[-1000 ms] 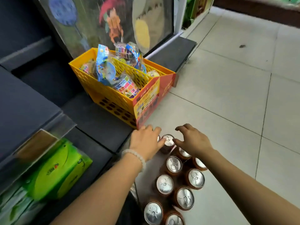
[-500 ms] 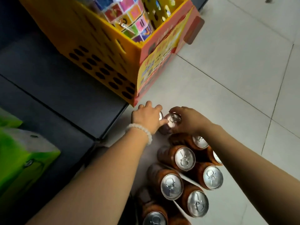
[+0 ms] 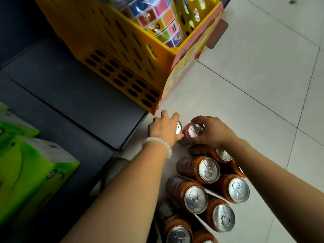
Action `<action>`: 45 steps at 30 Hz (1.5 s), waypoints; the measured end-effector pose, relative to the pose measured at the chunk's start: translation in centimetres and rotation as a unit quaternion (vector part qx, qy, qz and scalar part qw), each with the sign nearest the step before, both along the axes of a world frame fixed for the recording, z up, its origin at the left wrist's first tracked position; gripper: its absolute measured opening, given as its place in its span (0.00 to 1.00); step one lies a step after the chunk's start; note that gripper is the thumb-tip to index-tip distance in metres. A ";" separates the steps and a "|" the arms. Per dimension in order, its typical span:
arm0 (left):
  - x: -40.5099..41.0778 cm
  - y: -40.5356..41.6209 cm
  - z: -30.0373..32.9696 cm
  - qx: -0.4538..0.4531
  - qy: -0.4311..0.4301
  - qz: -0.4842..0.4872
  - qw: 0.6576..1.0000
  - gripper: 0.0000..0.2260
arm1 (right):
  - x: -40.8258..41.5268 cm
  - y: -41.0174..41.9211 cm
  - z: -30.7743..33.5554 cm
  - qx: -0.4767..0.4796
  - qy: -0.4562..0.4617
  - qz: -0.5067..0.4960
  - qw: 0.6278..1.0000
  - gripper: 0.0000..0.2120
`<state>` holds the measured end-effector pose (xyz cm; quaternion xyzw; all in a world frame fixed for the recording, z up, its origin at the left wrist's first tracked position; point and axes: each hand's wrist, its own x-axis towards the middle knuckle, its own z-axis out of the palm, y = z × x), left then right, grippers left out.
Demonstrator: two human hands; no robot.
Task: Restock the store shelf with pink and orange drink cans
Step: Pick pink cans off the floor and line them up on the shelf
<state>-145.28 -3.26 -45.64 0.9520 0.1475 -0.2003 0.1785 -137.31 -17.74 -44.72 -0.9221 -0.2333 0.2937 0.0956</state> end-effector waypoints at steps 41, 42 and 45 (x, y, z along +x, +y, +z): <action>-35.5 4.4 41.7 0.111 -0.276 0.365 0.882 0.26 | -26.4 10.9 42.7 0.230 -0.142 0.371 0.888 0.18; -37.3 5.0 42.2 0.117 -0.283 0.385 0.870 0.25 | -27.7 12.1 43.2 0.232 -0.143 0.388 0.880 0.18; -42.3 6.9 43.6 0.138 -0.286 0.437 0.841 0.25 | -31.7 15.7 44.3 0.246 -0.131 0.428 0.860 0.19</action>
